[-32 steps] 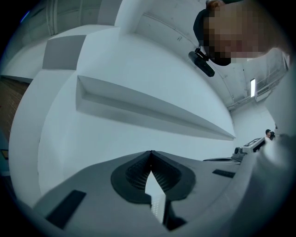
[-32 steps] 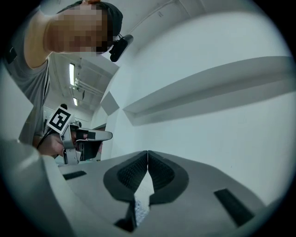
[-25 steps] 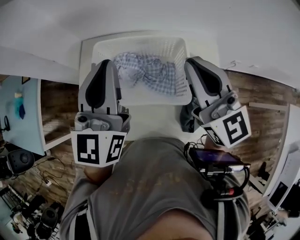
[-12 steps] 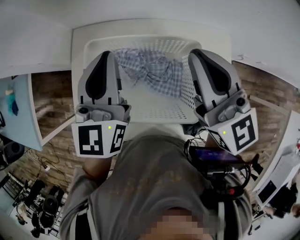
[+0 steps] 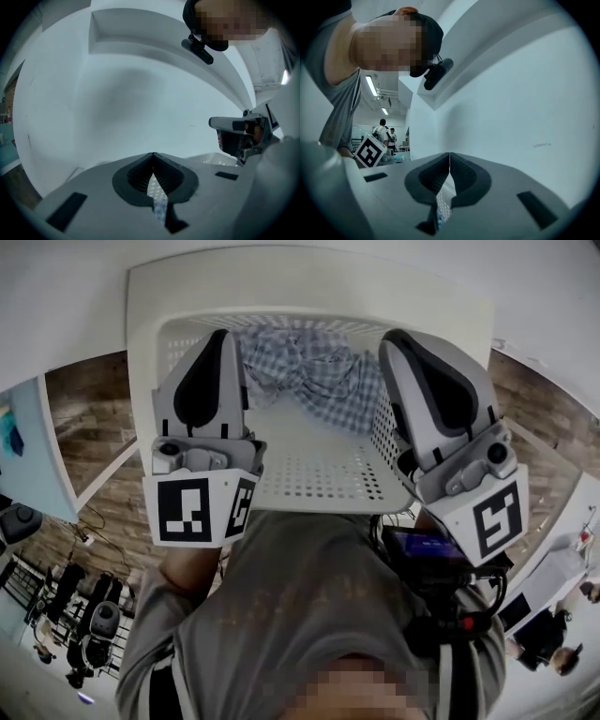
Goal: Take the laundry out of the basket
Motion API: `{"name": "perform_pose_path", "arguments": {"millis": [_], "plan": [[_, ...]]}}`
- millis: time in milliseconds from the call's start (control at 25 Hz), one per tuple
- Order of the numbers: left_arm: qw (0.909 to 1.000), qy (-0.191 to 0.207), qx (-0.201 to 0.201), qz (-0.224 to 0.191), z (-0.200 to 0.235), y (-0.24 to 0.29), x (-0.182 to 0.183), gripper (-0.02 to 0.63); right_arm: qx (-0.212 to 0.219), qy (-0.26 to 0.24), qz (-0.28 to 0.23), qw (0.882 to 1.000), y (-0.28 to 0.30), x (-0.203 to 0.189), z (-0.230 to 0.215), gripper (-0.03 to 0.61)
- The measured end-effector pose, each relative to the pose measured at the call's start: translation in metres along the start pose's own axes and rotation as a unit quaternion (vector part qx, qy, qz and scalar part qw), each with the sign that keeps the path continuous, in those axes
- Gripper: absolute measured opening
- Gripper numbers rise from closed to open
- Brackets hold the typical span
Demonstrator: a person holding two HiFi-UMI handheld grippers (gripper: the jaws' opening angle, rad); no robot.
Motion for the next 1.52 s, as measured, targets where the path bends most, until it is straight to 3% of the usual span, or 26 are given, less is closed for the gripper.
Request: {"name": "perform_pose_path", "arguments": {"millis": [280,480,560,880,1080,1520], "plan": [[0.9984,-0.002,0.003,0.056,0.01,0.016,-0.032,0.008,0.051,0.019,-0.015,0.998,0.013,0.002,0.001,0.009],[0.9937,-0.02,-0.014,0.109,0.012,0.026,-0.05,0.019,0.047,0.043,-0.028,0.998,0.011,0.004,-0.005,0.009],[0.9903,-0.024,-0.023,0.135,0.009,0.029,-0.059,0.128,0.044,0.048,-0.031,0.997,0.008,0.006,-0.007,0.009],[0.9776,0.018,-0.025,0.208,0.007,0.04,-0.085,0.279,0.041,0.072,-0.057,0.995,-0.007,0.007,-0.015,0.009],[0.9664,0.031,-0.036,0.253,0.007,0.044,-0.103,0.321,0.033,0.084,-0.064,0.994,-0.016,0.006,-0.016,0.009],[0.9457,0.058,-0.006,0.32,0.023,0.056,-0.132,0.342,0.021,0.095,-0.075,0.992,-0.028,0.004,-0.02,0.009]]}}
Point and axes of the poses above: the fingertips, and each gripper's own axes: y forward along the fingers, z to its left, x out of its top, the point moved 6 cm from there along -y, backward along the fingers, and after that the axes turned 7 degrees about -y, right-handed, at the moved point
